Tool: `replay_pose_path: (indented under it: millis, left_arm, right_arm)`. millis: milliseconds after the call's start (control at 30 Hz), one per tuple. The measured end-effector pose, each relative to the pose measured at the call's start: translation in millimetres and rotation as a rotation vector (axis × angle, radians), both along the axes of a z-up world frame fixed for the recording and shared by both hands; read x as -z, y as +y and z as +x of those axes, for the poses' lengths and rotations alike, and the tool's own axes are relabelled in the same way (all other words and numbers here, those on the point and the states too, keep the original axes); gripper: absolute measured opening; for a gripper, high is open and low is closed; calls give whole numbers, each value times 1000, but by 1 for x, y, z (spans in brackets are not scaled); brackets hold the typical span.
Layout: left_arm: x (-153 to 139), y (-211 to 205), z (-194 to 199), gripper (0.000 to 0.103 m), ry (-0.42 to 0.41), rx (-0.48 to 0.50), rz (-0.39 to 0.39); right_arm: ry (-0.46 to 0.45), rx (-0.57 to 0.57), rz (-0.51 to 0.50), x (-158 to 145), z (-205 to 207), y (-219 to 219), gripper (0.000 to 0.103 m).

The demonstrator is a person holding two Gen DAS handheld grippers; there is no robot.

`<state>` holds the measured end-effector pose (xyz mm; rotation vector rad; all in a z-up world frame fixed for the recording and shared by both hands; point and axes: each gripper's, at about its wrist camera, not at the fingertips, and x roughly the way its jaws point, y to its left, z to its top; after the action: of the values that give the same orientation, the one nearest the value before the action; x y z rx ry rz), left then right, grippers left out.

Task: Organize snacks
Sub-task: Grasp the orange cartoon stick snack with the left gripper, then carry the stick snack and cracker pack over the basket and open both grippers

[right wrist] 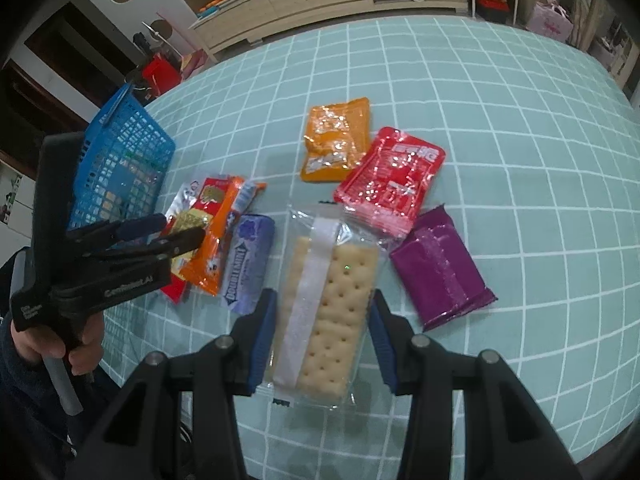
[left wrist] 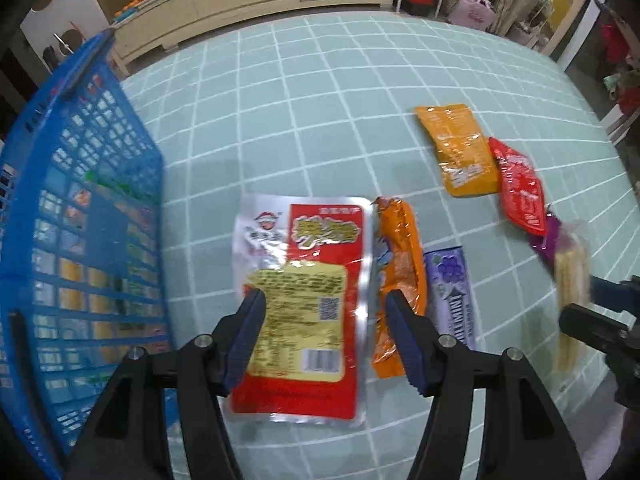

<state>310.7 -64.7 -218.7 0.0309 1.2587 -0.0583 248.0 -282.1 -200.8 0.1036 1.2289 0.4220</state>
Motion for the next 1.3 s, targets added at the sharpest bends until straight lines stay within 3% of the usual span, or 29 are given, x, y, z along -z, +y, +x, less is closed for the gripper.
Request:
replay_pose_path:
  millis: [367, 567, 700, 833, 1033, 1300]
  left_arm:
    - [-3, -34, 12, 58, -31, 113, -20]
    - [-1, -46, 15, 45, 8, 136, -86]
    - [3, -56, 13, 22, 10, 161, -104]
    - [3, -68, 11, 14, 17, 190, -58]
    - [-8, -66, -5, 8, -4, 179, -65]
    - [-50, -44, -35, 8, -78, 173, -89]
  right_arm:
    - [20, 19, 31, 14, 8, -8, 50]
    - [13, 27, 44, 14, 11, -12, 50]
    - [14, 34, 43, 14, 11, -13, 50]
    - [18, 39, 40, 12, 11, -11, 50]
    - [-7, 34, 23, -6, 6, -3, 50]
    - [-84, 3, -5, -48, -8, 21, 50]
